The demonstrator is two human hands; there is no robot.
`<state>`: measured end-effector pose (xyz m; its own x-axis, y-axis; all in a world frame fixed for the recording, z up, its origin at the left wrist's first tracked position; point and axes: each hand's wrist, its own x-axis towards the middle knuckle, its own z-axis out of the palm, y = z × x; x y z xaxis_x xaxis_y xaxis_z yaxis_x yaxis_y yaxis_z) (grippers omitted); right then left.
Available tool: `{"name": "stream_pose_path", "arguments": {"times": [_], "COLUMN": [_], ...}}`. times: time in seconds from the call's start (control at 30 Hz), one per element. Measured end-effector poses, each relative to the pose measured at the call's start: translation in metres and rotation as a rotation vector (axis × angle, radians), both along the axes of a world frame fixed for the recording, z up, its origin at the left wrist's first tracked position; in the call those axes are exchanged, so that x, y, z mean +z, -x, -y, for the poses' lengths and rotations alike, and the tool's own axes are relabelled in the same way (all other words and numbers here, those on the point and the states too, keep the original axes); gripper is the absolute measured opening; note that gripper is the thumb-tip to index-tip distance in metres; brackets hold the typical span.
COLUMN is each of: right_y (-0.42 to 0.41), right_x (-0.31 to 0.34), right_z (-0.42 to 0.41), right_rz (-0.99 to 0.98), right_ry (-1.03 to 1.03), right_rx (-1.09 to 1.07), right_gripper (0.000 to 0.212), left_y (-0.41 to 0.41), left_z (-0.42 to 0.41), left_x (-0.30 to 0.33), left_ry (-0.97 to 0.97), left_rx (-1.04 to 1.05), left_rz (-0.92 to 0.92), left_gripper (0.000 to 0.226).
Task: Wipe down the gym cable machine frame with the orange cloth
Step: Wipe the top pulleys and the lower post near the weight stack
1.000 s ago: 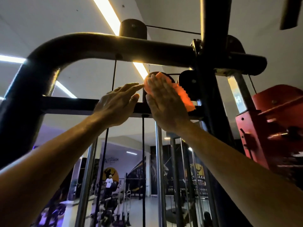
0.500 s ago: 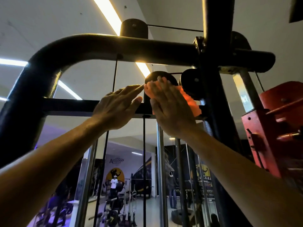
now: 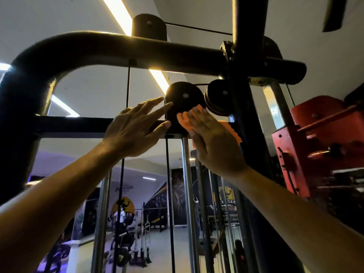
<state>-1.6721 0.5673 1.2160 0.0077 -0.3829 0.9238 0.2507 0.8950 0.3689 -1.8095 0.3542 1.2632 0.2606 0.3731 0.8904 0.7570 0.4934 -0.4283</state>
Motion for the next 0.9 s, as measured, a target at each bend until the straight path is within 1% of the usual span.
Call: {"name": "stream_pose_path", "arguments": {"times": [0.1,0.17,0.27,0.37,0.4,0.47,0.53,0.63,0.7,0.77,0.83,0.9], "right_y": [-0.028,-0.047,-0.073,-0.084,-0.082,-0.066,-0.049,-0.054,-0.066,-0.081,-0.098,-0.110], "right_x": [-0.007,-0.005,0.002,0.015,0.016,0.006,-0.014,-0.017,-0.009,-0.001,0.010,0.026], "right_z": [-0.018,-0.025,-0.021,-0.018,-0.017,-0.022,-0.039,-0.063,-0.069,-0.070,-0.072,-0.078], "right_rz": [0.075,0.100,0.008,-0.135,-0.134,-0.064,0.018,0.015,0.026,0.049,-0.030,-0.122], "right_ry": [-0.064,-0.031,0.062,0.168,0.214,0.282,0.245,0.183,0.203,0.225,0.277,0.393], "right_rx": [-0.112,-0.148,-0.123,-0.157,-0.181,-0.257,-0.368,-0.439,-0.414,-0.339,-0.251,-0.149], "right_gripper": [0.051,0.052,0.054,0.058,0.059,0.061,0.063,0.067,0.067,0.068,0.065,0.067], "left_y": [0.005,0.003,-0.007,-0.018,-0.021,-0.029,-0.037,-0.047,-0.053,-0.057,-0.061,-0.070], "left_z": [-0.010,-0.022,-0.043,-0.057,-0.059,-0.066,-0.074,-0.090,-0.100,-0.110,-0.119,-0.126], "left_x": [0.001,-0.001,-0.008,-0.012,-0.011,-0.011,-0.014,-0.022,-0.022,-0.021,-0.019,-0.015], "left_ry": [-0.011,-0.003,0.057,0.081,0.084,0.091,0.094,0.104,0.105,0.101,0.099,0.110], "left_rx": [0.043,0.070,0.055,0.014,-0.009,-0.041,-0.045,-0.021,-0.018,-0.021,-0.045,-0.105], "left_rz": [-0.077,-0.120,-0.181,-0.112,-0.071,-0.006,0.002,-0.023,-0.022,-0.032,-0.053,-0.063], "left_gripper": [0.065,0.062,0.065,0.077,0.079,0.081,0.080,0.082,0.081,0.076,0.072,0.069]}}
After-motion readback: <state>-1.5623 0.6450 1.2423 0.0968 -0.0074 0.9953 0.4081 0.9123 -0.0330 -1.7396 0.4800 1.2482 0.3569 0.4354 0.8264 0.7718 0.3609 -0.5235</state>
